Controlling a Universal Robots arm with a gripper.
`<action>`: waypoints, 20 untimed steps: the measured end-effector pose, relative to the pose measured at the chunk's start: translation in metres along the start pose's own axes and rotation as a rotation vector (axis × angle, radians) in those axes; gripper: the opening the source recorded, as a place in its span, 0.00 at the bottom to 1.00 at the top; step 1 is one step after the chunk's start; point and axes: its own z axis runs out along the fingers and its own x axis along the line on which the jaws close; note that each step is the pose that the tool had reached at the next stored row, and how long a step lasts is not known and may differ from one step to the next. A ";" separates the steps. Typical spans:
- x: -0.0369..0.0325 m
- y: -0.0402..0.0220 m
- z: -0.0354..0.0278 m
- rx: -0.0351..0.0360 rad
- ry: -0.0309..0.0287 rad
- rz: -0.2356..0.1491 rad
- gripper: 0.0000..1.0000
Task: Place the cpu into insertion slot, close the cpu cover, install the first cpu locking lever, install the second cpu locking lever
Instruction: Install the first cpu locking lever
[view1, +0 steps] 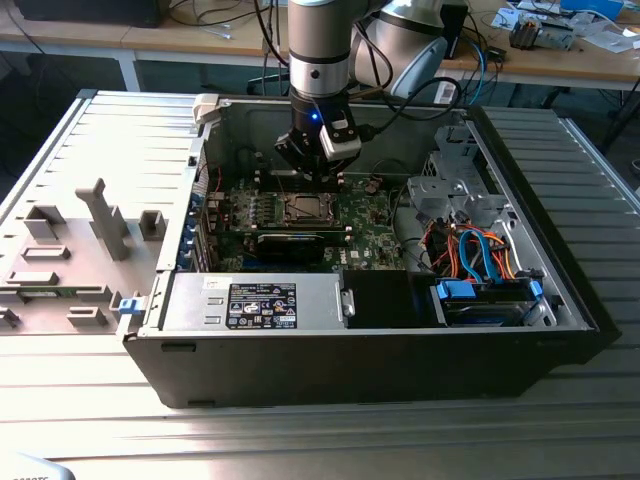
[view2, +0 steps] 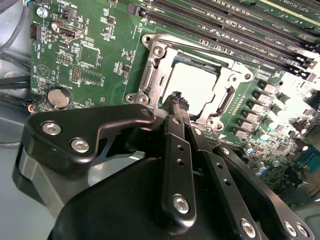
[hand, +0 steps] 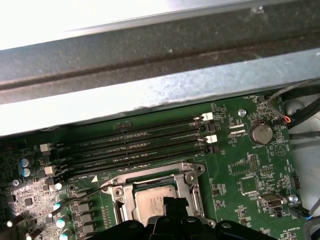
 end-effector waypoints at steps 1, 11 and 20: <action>0.0000 0.0000 0.0000 0.0000 0.0000 -0.001 0.11; 0.0000 0.0000 0.0000 -0.0006 -0.0001 -0.012 0.11; 0.0000 0.0000 0.0000 -0.0011 -0.0002 -0.020 0.11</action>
